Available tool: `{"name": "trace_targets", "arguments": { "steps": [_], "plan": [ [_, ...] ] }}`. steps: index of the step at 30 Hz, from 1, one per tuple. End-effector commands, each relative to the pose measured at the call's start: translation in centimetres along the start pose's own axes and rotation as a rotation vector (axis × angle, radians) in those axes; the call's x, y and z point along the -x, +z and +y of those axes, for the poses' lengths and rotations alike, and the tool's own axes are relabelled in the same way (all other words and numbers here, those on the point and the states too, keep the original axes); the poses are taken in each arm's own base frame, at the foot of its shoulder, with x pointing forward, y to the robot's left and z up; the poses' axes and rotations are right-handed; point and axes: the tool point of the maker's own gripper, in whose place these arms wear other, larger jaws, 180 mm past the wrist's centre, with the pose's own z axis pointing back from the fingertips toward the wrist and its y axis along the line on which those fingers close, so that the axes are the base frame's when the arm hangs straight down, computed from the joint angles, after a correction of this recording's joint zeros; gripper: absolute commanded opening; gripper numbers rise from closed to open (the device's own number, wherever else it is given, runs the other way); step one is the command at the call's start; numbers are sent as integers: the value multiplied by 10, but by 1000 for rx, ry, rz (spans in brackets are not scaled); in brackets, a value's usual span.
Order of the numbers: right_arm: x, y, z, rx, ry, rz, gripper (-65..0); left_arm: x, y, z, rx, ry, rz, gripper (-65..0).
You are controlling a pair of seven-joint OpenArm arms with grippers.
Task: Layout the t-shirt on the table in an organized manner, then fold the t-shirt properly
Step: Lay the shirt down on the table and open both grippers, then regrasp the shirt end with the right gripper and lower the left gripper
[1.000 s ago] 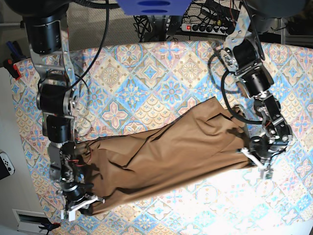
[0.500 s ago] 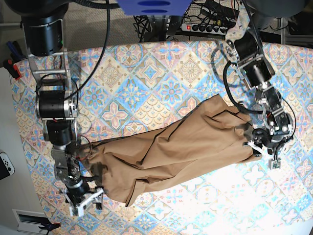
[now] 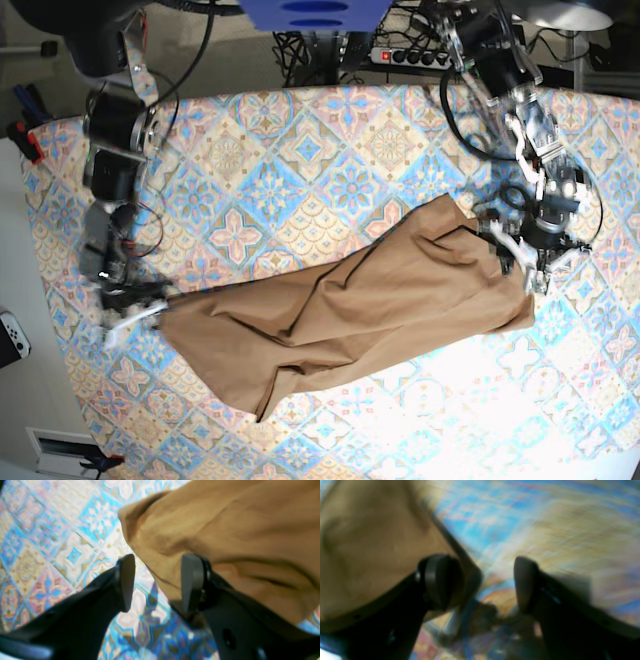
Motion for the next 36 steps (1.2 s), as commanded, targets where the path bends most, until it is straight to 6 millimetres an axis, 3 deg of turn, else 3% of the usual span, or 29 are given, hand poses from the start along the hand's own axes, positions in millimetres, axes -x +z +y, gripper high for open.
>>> {"name": "trace_targets", "arguments": {
  "steps": [1,4,6,16,20,22,26,30,33,36],
  "plan": [
    [-42,12,3,-26,13,-114,-273,-17,5,7,-21,-10,-50,-357],
    [-72,39,-2,-4,56,-200,-273,-7,19,9,-44,-38,-6,-357],
    [-82,45,-1,-2,67,-226,-273,-5,24,8,-51,-40,23,-359],
    [-31,45,-11,11,72,-131,-273,-11,46,13,-100,-67,59,-359],
    [-20,44,-12,9,74,-107,-273,-8,50,15,-111,-69,87,-360],
    [-5,39,-13,7,61,-67,-273,-2,51,14,-108,-71,105,-360],
    [34,25,4,-35,95,39,-273,6,53,11,-106,-44,116,-361],
    [34,22,12,-52,103,9,-273,11,56,20,-132,-10,122,-361],
    [38,19,29,-79,83,9,-273,11,56,21,-135,-10,121,-361],
    [38,18,30,-80,79,7,-273,11,56,21,-131,-15,123,-361]
  ]
}}
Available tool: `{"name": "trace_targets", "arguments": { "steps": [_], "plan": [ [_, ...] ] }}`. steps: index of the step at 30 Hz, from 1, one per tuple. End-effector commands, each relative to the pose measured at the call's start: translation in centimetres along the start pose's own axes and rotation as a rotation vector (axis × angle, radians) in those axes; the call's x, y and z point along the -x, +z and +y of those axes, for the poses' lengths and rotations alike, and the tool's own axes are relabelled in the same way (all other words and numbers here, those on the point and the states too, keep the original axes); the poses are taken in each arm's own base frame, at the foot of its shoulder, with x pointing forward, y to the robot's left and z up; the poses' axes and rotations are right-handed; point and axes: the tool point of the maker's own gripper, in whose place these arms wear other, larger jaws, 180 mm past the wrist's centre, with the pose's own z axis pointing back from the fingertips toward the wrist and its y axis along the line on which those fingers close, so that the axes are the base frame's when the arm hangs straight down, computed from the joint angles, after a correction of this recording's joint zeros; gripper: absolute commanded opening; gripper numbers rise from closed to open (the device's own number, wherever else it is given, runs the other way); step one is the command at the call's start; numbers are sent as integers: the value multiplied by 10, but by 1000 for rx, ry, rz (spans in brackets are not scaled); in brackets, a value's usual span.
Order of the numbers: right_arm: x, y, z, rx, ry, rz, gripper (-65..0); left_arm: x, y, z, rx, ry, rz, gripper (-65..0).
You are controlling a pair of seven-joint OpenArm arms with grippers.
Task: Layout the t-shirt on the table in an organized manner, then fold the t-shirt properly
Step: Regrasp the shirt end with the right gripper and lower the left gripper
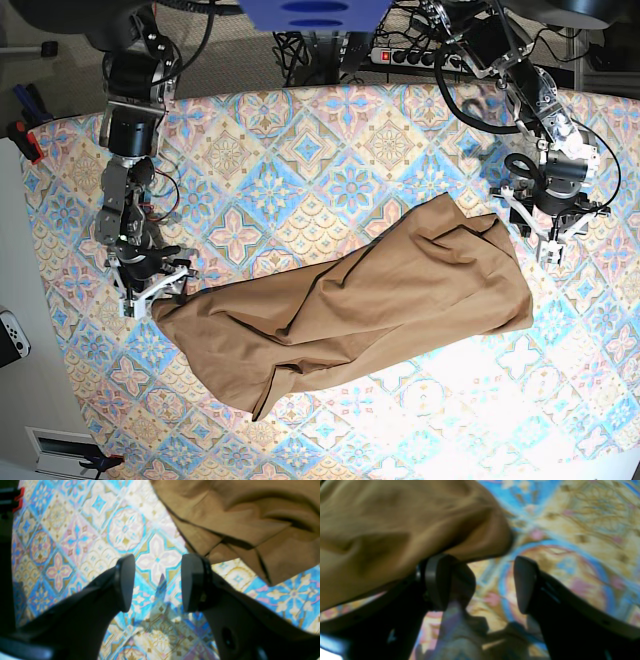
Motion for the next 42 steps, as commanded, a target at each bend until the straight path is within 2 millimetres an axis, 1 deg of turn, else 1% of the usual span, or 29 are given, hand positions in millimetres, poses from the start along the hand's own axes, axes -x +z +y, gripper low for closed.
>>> {"name": "trace_targets", "arguments": {
  "steps": [1,3,5,6,7,9,10,12,14,15,17,18,20,21,22,23,25,26,27,29,30,31,38,42],
  "plan": [
    [-21,0,-6,8,-2,-48,-273,-12,3,5,-13,-15,-41,-361],
    [-3,-4,-8,11,-21,-2,-273,-12,3,2,6,-52,-40,-361],
    [25,-8,-11,15,-48,65,-273,-12,3,0,17,-71,-41,-361],
    [34,-10,-11,15,-61,84,-273,-13,3,0,18,-73,-41,-361],
    [31,-14,-11,14,-70,73,-273,-12,3,0,19,-73,-40,-361],
    [12,-21,-9,11,-86,23,-273,-13,2,-1,22,-76,-41,-361],
    [7,-24,-8,9,-92,13,-274,-13,2,-1,22,-76,-41,-361],
    [11,-27,-8,9,-101,26,-301,-12,2,-1,21,-76,-40,-361],
    [23,-28,-5,4,-98,58,-381,-12,2,-1,22,-77,-39,-361],
    [27,-29,-2,-3,-83,71,-445,-12,2,-1,22,-77,-39,-361],
    [30,-31,6,-20,-44,89,-608,-11,2,-1,17,-81,-35,-362],
    [25,-31,9,-26,-31,81,-650,-11,2,-2,20,-80,-34,-362],
    [8,-28,10,-28,-14,59,-650,-7,-3,-10,47,-89,-18,-362],
    [-6,-25,12,-30,1,46,-650,-1,-7,-15,64,-91,0,-362],
    [-22,-22,15,-35,22,23,-650,2,-10,-17,74,-88,10,-362],
    [-43,-17,19,-39,47,-16,-650,5,-12,-17,78,-86,21,-362],
    [-98,2,31,-49,111,-139,-650,12,-17,-17,88,-92,43,-362],
    [-114,11,36,-51,134,-175,-650,15,-19,-18,94,-92,53,-362],
    [-113,20,37,-48,154,-178,-650,17,-21,-20,102,-88,60,-362],
    [-101,35,40,-44,189,-159,-650,19,-22,-21,110,-83,65,-362],
    [-101,42,43,-44,205,-164,-650,19,-23,-22,113,-80,65,-362],
    [-104,49,46,-44,219,-174,-650,20,-23,-23,116,-79,66,-362],
    [-155,97,68,-40,309,-302,-650,21,-25,-25,122,-77,72,-362],
    [-151,127,79,-35,360,-324,-650,22,-24,-23,118,-78,74,-362]
  ]
}}
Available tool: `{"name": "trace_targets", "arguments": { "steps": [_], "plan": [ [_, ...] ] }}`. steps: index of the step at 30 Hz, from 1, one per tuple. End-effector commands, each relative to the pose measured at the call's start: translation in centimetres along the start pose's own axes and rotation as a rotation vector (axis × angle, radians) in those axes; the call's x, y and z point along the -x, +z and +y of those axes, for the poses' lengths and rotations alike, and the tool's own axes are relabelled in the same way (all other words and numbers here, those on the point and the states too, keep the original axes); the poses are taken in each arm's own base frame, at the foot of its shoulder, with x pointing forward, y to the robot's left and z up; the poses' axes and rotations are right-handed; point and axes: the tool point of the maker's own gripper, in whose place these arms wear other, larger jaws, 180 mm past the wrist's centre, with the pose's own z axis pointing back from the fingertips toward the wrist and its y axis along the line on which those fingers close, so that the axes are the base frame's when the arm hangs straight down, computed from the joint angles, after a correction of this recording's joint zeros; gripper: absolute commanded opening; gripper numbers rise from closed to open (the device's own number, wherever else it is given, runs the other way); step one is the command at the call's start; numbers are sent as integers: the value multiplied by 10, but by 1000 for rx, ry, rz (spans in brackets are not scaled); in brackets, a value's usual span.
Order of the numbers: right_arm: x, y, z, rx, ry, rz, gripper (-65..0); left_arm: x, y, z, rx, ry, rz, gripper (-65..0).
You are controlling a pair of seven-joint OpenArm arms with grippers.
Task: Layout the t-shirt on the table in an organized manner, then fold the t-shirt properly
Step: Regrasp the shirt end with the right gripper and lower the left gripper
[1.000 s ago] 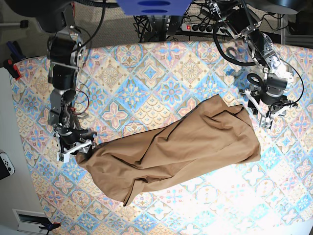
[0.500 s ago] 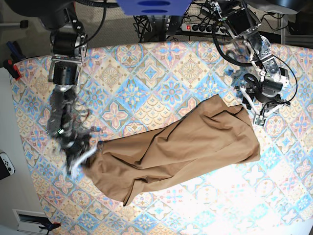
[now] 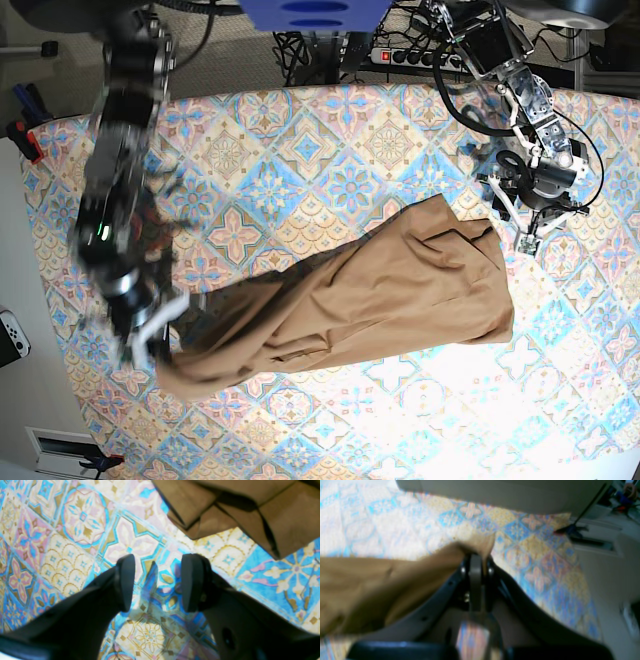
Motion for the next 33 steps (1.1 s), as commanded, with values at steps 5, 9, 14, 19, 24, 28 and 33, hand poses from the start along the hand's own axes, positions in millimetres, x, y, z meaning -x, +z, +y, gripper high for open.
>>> {"name": "trace_targets", "arguments": {
  "steps": [5,9,14,19,24,28,33],
  "plan": [
    [-31,3,-7,16,11,-90,-650,-11,4,7,-18,-3,-36,-362],
    [-39,-30,-25,24,-39,-56,-650,-11,3,5,-15,-4,-37,-362],
    [-4,-60,-32,12,-102,67,-650,-17,-9,-23,59,-73,-26,-356],
    [4,-61,-29,4,-102,88,-377,-39,-14,-47,118,-33,-153,-356],
    [42,-53,-21,-4,-108,158,-196,-40,-28,-54,155,-6,-164,-356],
    [49,-38,-14,-6,-86,150,-204,-39,-49,-55,191,25,-133,-356],
    [16,-25,-14,5,-47,57,-207,-47,-64,-59,227,44,-151,-356]
  ]
}}
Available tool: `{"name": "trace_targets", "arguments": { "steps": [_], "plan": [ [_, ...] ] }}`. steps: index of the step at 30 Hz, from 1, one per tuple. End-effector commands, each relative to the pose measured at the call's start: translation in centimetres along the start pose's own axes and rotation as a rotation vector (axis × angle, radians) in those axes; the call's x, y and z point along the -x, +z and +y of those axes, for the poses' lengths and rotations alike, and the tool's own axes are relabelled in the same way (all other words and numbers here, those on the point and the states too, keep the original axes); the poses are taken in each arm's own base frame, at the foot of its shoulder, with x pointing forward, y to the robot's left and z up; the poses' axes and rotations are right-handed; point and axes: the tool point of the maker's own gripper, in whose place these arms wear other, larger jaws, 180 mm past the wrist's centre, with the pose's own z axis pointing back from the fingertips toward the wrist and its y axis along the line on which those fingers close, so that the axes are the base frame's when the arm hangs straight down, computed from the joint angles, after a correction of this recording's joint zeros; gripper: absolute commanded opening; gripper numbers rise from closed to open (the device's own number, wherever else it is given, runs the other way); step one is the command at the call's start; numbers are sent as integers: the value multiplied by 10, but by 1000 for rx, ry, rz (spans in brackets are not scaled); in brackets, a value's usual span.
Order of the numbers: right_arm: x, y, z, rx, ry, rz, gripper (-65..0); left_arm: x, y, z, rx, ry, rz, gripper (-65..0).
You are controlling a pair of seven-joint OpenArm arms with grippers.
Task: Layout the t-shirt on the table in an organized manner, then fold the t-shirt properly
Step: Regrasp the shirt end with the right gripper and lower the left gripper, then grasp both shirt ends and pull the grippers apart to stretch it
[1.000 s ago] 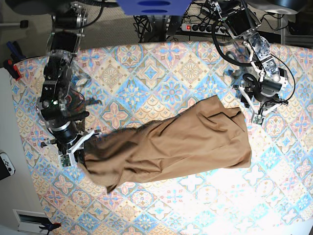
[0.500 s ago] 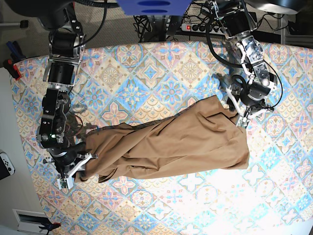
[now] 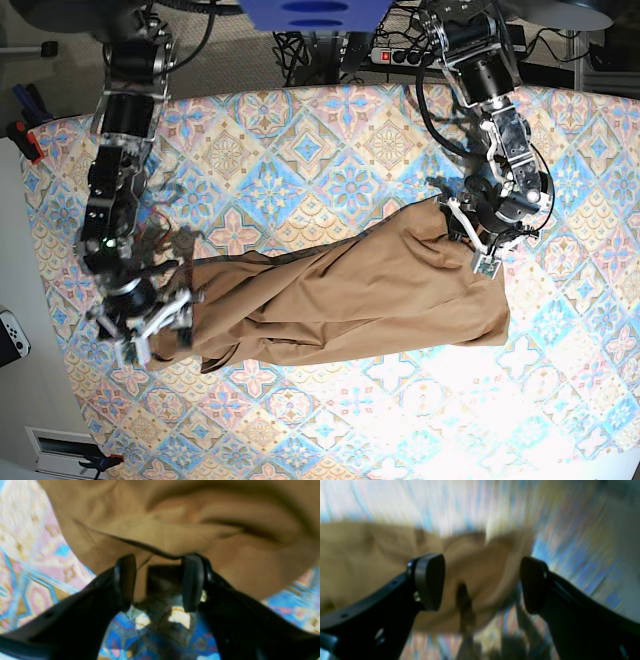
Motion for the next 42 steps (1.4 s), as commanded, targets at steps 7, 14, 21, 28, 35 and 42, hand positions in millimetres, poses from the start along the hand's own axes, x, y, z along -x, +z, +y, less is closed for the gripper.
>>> {"name": "trace_targets", "arguments": {
  "steps": [7,14,21,28,35,42],
  "plan": [
    [16,13,4,-4,14,15,-207,-28,-24,-26,96,-90,-12,-545],
    [18,13,5,-4,13,18,-207,-49,-18,-42,108,-142,-18,-650],
    [20,12,6,-7,12,25,-207,-131,61,-34,53,-196,-149,-650],
    [20,11,7,-11,13,25,-207,-167,89,34,-32,-1,-164,-650],
    [21,11,8,-13,13,29,-207,-116,-10,97,138,407,4,-650],
    [38,14,11,-19,9,63,-207,-95,-41,115,190,581,-47,-650]
  ]
}}
